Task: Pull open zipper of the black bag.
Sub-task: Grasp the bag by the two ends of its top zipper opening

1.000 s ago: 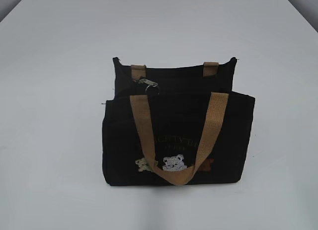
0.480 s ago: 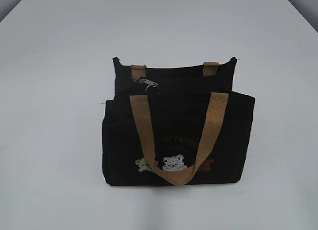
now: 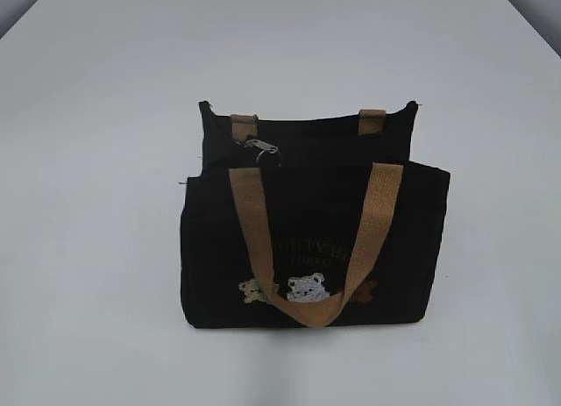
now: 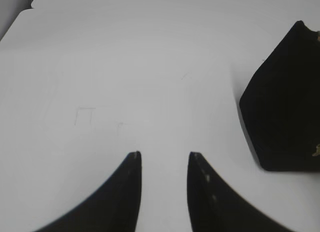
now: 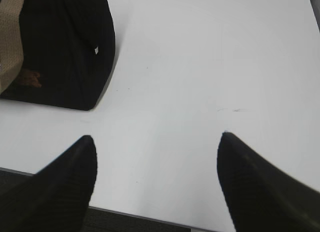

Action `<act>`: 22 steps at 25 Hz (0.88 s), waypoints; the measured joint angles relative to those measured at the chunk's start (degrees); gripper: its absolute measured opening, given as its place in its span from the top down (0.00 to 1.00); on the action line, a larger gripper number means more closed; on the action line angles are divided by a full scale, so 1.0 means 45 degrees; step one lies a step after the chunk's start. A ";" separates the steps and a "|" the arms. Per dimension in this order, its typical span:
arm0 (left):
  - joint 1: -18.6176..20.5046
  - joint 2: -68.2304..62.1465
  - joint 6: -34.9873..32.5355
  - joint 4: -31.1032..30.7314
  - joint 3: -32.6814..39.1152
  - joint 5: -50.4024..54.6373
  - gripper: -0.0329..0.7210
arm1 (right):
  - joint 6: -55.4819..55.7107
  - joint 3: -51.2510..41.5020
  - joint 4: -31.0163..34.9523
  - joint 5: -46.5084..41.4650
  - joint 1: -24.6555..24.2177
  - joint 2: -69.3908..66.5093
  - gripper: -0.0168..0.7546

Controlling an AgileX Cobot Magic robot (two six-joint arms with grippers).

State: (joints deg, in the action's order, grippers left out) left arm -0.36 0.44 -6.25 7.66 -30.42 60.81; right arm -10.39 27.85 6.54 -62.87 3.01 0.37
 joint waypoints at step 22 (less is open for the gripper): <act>0.0000 -0.9467 -0.2899 1.2032 -0.0386 -0.2399 0.36 | -0.0325 0.0198 -0.0012 0.0697 0.0057 -0.1984 0.23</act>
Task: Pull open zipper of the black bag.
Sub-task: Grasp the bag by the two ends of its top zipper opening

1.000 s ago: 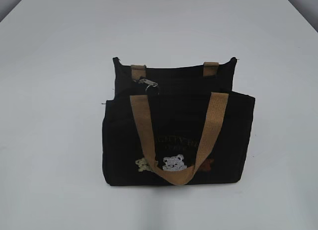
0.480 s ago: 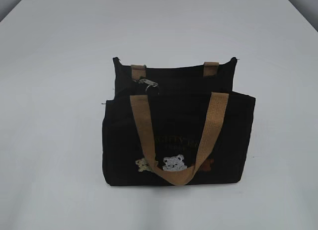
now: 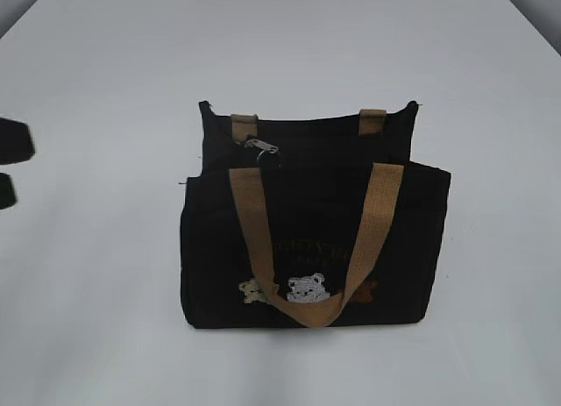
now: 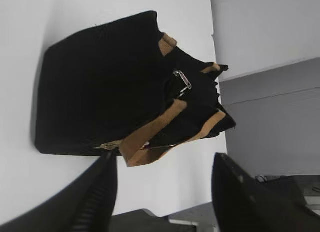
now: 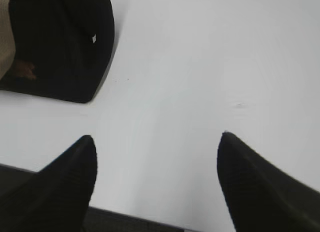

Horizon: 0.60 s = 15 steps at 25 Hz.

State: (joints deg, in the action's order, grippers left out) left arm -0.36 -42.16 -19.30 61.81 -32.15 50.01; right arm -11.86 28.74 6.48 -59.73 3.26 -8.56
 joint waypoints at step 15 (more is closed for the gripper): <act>-0.3232 -0.9231 -0.2202 0.0163 -0.5799 -0.0063 0.36 | -0.0952 0.3719 0.0000 0.2993 0.2610 -0.7668 0.23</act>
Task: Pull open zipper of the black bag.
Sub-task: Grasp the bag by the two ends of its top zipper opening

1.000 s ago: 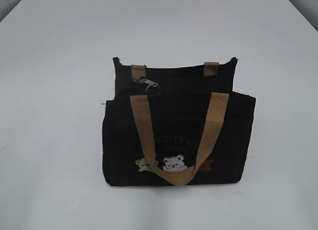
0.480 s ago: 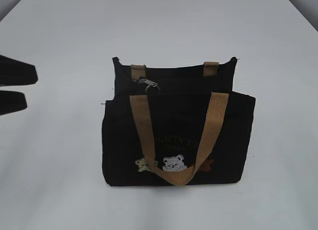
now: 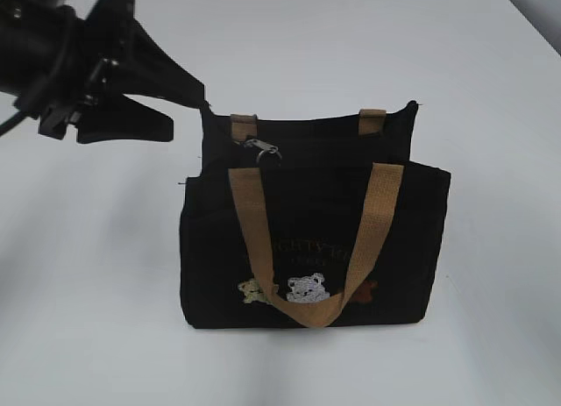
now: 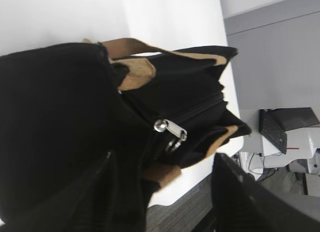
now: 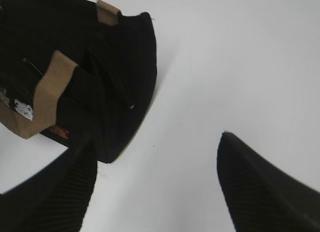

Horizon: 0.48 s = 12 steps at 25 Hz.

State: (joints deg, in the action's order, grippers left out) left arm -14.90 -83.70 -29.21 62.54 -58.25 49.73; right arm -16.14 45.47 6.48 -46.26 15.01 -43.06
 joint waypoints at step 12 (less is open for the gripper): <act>-0.0767 -0.3876 0.1019 -0.1277 -0.2761 -0.0148 0.40 | -0.2308 0.4431 0.0581 0.0067 0.3369 -0.6515 0.23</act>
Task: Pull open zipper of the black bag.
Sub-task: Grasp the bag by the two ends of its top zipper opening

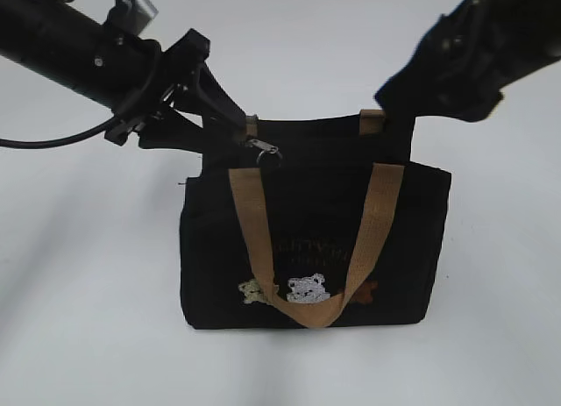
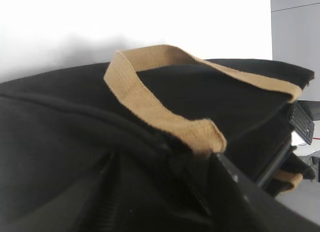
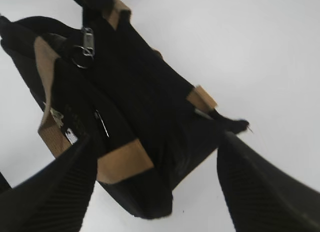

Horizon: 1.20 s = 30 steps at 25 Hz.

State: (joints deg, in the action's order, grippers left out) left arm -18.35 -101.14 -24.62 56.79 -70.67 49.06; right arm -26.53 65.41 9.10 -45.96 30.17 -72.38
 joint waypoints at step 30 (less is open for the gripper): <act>-0.0141 -0.0900 -0.0011 -0.0649 -0.1782 0.1218 0.91 | -0.3078 0.2893 0.1793 -0.0258 0.1971 -0.4516 0.55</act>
State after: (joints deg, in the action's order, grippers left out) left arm -18.99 -105.19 -24.67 53.87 -78.69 54.54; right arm -40.38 78.43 17.17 -47.12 39.04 -92.70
